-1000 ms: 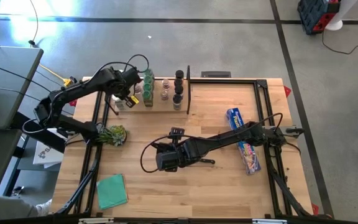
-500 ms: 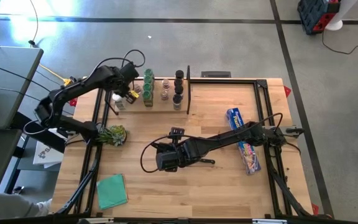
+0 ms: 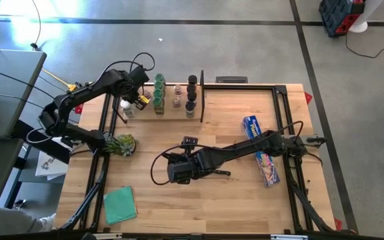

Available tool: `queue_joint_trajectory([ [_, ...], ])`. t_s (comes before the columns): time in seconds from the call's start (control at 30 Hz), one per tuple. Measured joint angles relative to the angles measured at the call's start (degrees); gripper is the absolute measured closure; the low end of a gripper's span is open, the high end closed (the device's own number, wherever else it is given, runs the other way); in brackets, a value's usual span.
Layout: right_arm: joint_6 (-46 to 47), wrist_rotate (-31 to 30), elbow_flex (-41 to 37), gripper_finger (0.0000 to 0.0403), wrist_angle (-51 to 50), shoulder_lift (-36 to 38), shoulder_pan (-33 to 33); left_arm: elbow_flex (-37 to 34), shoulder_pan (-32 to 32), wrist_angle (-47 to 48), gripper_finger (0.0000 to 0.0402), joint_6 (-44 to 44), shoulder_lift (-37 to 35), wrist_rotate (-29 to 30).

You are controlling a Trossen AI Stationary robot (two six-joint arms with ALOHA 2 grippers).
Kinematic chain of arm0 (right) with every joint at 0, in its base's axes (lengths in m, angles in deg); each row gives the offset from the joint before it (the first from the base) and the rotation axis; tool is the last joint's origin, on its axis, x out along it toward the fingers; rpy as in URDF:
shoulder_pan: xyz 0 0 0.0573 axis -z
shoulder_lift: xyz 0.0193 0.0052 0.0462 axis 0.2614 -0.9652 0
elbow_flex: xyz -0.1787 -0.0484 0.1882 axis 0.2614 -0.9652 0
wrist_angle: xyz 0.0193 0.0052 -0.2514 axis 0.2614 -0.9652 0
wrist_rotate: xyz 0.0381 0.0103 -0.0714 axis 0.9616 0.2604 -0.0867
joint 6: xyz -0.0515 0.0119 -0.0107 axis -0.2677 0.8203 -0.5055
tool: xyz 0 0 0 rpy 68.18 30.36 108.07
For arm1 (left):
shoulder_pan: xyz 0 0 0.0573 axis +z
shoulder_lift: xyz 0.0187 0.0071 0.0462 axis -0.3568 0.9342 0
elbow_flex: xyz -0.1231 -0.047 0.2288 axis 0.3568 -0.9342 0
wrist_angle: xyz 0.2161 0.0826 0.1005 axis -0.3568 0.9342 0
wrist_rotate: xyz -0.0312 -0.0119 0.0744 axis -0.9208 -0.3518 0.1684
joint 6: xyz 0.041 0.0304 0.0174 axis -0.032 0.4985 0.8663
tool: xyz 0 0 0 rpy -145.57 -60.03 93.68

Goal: Shelf spices
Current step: Adjust the white lid seasoning bottles on the shelf

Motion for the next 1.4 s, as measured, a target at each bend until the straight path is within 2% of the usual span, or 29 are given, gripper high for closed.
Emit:
queue_joint_trajectory([
  [0.33,0.00,0.00,0.00,0.0077,-0.01,0.00,0.02,0.00,-0.03,-1.50,0.0402,0.48,0.03,2.58],
  [0.7,0.00,0.00,0.00,0.0077,-0.01,0.00,0.00,0.00,-0.68,-4.69,0.0402,1.58,-0.19,2.77],
  [0.87,0.00,0.00,0.00,0.0077,-0.03,0.00,0.00,1.58,-3.63,-4.50,0.0402,1.38,-3.83,0.80],
  [1.0,0.00,-0.01,0.00,0.0077,-0.23,0.00,0.02,2.32,-8.75,-3.03,0.0402,-2.03,-9.52,-3.48],
  [1.07,0.06,0.00,0.00,0.0077,-0.23,0.00,0.02,2.29,-11.39,-1.64,0.0402,-3.89,-11.30,-3.80],
  [1.27,1.06,0.02,0.00,0.0077,-0.25,0.00,-0.20,-2.01,-18.05,-0.77,0.0402,-7.51,-14.15,1.28],
  [1.4,0.67,0.04,0.00,0.0077,0.01,0.00,-0.22,-4.23,-18.81,-3.57,0.0402,-8.98,-14.47,5.87],
])
